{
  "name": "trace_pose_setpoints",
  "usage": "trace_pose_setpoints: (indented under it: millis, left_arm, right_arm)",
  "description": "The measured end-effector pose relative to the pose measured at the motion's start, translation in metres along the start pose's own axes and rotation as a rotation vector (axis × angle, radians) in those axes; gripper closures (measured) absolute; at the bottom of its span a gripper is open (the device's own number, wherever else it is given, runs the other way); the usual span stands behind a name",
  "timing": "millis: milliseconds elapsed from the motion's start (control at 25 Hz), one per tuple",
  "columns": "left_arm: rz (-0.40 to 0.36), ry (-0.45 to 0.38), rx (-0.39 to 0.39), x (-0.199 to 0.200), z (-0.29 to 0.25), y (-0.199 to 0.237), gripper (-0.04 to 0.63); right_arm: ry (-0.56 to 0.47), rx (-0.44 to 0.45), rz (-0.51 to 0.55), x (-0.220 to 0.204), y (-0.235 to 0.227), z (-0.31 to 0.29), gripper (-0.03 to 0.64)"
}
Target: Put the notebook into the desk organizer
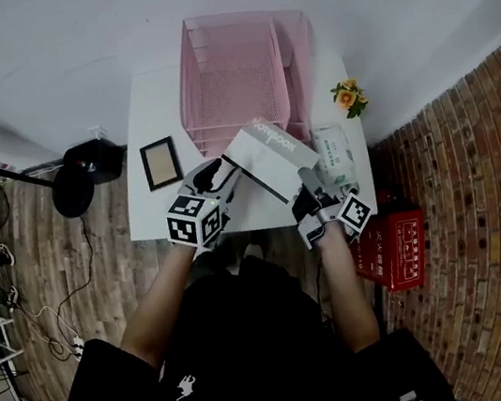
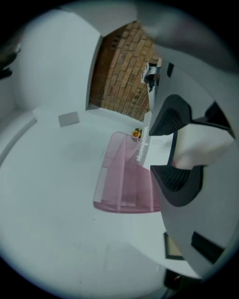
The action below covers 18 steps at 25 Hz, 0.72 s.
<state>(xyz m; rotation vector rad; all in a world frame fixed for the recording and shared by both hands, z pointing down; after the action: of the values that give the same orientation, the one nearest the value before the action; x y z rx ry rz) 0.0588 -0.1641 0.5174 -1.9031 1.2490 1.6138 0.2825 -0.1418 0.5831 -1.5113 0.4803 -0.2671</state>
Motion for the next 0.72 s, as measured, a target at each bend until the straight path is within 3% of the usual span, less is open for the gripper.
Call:
trace_pose_setpoints:
  millis: [160, 280, 560, 640, 720]
  left_arm:
    - [0.322, 0.046, -0.009, -0.035, -0.013, 0.007, 0.346]
    - [0.492, 0.058, -0.021, -0.049, -0.02, 0.014, 0.339]
    - [0.689, 0.062, -0.118, -0.062, -0.04, 0.008, 0.361]
    - [0.717, 0.046, -0.158, -0.061, -0.044, 0.004, 0.423]
    - [0.682, 0.035, -0.167, -0.057, -0.045, 0.002, 0.514]
  right_arm:
    - [0.001, 0.003, -0.001, -0.001, 0.002, 0.001, 0.607]
    - [-0.001, -0.005, 0.005, -0.001, 0.0, 0.001, 0.607]
    - [-0.012, -0.01, -0.007, -0.005, -0.005, 0.001, 0.607]
    - [-0.014, -0.014, -0.01, -0.006, -0.006, 0.001, 0.607]
    - [-0.018, -0.016, -0.009, -0.007, -0.006, 0.001, 0.606]
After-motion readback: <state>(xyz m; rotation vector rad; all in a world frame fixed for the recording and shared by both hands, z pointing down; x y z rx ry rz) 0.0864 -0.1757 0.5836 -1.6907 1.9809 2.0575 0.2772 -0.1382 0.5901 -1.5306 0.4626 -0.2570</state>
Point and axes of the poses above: the fingertips, and each gripper's own axes: z backward along the fingers, y to its left, x out of its top, the point moved 4 cm from there along z, backward along the fingers, and after that the axes turned 6 degrees about -y, right-handed, at the moved point
